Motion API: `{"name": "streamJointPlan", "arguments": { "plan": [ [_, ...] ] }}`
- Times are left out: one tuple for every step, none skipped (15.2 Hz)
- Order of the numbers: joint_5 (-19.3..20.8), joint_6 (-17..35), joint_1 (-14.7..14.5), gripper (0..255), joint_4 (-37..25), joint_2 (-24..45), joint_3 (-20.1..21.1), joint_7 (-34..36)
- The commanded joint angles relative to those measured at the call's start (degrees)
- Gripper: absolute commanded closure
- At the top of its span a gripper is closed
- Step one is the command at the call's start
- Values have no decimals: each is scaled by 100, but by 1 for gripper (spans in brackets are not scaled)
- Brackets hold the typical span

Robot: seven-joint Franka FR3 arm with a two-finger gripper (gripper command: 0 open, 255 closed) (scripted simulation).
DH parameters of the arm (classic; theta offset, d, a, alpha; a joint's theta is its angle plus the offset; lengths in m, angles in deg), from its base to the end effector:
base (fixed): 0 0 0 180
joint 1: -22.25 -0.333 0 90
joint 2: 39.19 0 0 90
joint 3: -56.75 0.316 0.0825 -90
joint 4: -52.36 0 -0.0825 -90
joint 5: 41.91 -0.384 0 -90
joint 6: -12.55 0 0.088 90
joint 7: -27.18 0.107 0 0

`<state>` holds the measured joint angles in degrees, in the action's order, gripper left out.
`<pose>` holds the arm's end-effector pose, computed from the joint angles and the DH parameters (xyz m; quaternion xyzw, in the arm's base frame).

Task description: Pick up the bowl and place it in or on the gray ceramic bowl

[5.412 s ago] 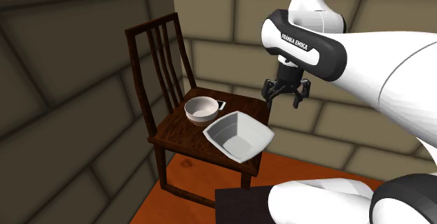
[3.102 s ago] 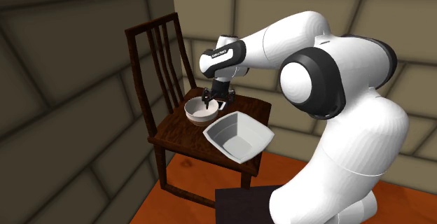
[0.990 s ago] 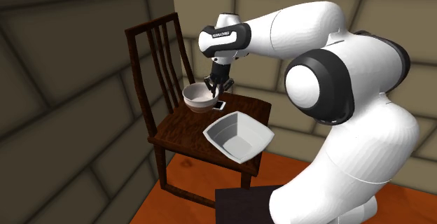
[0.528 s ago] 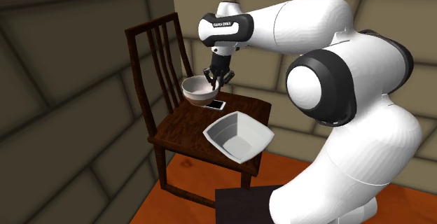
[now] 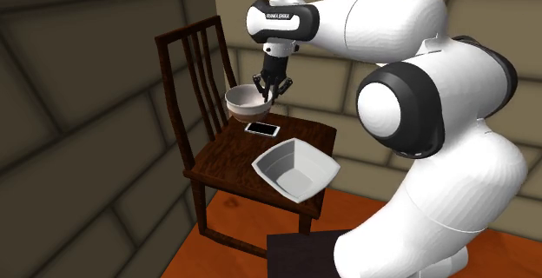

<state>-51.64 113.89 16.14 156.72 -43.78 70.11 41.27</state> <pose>0.5038 0.1980 0.5659 -0.9967 -0.0309 0.0092 0.0747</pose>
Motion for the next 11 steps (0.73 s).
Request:
{"name": "streamJointPlan", "arguments": {
  "plan": [
    [-82,-20,40,255,365,-377,-63,-124],
    [-125,-32,62,255,588,-603,-108,-205],
    [-163,-51,80,255,802,-826,-156,-283],
    [-195,-76,96,255,1008,-1047,-206,-361],
    [-222,-109,110,255,1206,-1267,-260,-436],
    [-243,-147,122,255,1397,-1484,-314,-510],
    [-258,-192,134,255,1581,-1701,-371,-582],
    [-268,-243,146,255,1757,-1916,-429,-653],
    [-271,-301,157,255,1926,-2129,-488,-722],
    [-270,-364,169,255,2089,-2342,-549,-790],
    [-262,-433,181,255,2245,-2554,-612,-856]
  ]
}}
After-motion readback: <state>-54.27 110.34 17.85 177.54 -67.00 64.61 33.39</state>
